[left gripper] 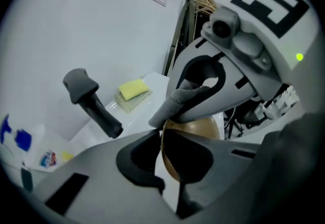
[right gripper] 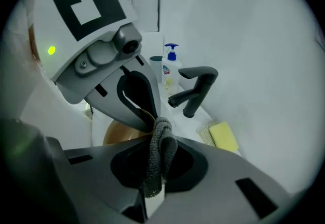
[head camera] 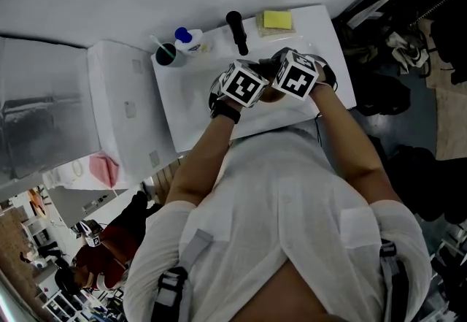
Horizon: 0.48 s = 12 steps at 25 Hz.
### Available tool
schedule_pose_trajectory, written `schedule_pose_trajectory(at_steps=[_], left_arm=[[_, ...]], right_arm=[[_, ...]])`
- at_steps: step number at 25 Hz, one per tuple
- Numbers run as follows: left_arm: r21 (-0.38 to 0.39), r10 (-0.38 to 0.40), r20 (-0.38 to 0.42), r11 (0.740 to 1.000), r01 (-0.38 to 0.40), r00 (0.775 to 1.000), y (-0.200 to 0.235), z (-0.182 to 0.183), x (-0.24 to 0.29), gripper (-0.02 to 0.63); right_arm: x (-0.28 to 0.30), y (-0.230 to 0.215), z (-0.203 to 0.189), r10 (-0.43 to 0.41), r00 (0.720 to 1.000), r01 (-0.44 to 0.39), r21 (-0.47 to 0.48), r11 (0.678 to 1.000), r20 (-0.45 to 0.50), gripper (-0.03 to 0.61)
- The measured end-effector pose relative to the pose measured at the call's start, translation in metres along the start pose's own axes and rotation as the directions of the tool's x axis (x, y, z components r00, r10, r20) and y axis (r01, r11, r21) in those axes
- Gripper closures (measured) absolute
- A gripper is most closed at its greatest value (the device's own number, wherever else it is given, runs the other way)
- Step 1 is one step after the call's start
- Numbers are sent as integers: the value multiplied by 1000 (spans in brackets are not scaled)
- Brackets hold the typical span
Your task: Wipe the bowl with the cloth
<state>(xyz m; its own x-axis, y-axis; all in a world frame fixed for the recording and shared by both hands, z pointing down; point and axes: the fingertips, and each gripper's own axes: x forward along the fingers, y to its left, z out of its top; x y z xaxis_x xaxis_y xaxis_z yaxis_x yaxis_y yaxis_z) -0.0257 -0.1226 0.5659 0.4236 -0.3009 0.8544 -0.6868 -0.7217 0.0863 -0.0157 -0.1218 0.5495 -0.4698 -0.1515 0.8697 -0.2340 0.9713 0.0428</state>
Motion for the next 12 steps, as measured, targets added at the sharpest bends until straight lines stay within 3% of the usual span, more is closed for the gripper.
schedule_pose_trajectory(at_steps=[3, 12], left_arm=[[20, 28, -52, 999, -27, 998, 5, -3, -1, 592], [-161, 62, 105, 986, -45, 992, 17, 6, -6, 592]], right_arm=[[0, -2, 5, -14, 1000, 14, -6, 1000, 9, 532], [-3, -15, 0, -56, 988, 22, 227, 974, 145, 528]])
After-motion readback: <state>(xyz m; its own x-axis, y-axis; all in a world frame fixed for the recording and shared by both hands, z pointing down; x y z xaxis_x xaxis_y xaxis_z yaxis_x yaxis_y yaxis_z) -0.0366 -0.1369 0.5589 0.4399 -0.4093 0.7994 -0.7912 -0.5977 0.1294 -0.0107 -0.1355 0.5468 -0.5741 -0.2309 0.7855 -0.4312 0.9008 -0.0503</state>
